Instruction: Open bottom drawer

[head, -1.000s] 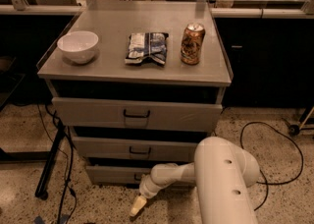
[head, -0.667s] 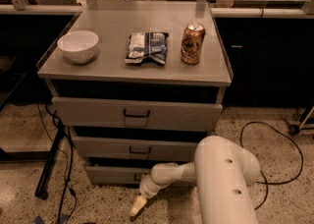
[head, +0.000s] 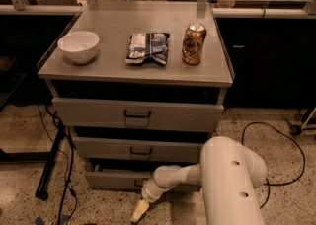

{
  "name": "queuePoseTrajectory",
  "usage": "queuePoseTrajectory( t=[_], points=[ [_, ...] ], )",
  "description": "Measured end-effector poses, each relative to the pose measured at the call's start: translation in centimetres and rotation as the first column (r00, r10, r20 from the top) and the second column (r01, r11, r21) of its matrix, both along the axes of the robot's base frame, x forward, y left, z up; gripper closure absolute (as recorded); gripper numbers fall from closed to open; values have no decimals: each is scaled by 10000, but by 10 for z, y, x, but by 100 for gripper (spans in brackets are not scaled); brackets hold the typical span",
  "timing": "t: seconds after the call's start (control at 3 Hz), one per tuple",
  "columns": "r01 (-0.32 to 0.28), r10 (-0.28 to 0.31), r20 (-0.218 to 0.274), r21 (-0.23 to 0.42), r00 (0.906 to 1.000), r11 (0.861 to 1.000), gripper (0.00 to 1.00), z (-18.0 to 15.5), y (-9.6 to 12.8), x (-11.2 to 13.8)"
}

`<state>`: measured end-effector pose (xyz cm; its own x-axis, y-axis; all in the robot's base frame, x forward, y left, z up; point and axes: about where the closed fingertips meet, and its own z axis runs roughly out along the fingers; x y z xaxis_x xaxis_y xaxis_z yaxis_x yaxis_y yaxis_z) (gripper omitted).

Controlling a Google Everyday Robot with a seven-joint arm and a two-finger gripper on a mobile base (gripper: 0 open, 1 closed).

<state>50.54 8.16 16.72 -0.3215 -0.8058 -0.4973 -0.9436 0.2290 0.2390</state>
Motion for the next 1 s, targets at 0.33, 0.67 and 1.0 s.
queuePoseTrajectory(
  t=[0.33,0.67,1.0],
  points=[
    [-136,134,-267,-88,9996,9999,0,3,-8,-16],
    [249,-251,-426,-62,9988,9997,0,23,-26,-31],
    [412,-421,-1037,-113,9937,9991,0,52,-50,-100]
  ],
)
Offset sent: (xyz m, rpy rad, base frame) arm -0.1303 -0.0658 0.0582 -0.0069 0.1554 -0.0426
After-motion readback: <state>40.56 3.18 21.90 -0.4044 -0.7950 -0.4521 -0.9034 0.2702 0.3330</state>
